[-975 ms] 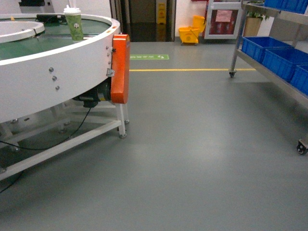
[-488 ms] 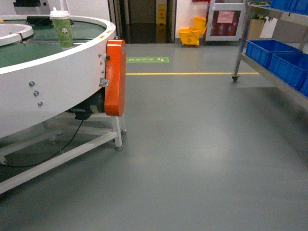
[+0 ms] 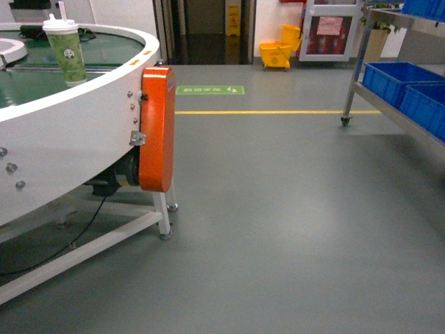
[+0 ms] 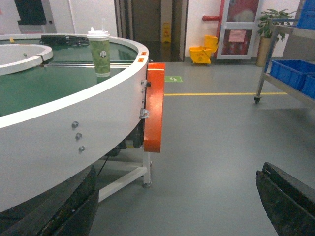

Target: Pick red block from blue box to shelf

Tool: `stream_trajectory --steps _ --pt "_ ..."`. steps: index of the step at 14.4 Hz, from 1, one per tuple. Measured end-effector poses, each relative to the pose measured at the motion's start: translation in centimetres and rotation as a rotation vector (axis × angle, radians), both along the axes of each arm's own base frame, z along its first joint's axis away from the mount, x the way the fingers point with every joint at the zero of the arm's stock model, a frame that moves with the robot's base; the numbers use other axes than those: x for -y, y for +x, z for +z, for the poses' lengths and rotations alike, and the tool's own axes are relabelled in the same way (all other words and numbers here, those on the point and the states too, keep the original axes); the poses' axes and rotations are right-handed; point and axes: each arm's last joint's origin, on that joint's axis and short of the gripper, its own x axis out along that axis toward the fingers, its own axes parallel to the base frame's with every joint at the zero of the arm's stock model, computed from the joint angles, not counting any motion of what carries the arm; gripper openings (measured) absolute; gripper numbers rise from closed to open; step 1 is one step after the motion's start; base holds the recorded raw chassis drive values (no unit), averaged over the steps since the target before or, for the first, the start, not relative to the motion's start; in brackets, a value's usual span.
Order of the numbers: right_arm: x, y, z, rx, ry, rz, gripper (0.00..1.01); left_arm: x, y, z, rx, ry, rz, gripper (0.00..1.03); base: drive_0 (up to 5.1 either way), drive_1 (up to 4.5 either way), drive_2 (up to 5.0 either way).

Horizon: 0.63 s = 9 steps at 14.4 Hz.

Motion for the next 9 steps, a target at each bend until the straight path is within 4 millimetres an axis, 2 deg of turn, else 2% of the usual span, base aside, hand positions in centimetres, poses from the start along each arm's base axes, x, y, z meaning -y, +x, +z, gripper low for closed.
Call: stream_trajectory --steps 4,9 --pt "0.00 0.00 0.00 0.000 0.000 0.000 0.29 0.00 0.00 0.01 0.002 0.000 0.000 0.98 0.0 4.19 -4.3" --pt "0.00 0.00 0.00 0.000 0.000 0.000 0.29 -0.01 0.00 0.00 0.000 0.000 0.000 0.98 -1.8 -1.75 -1.8"
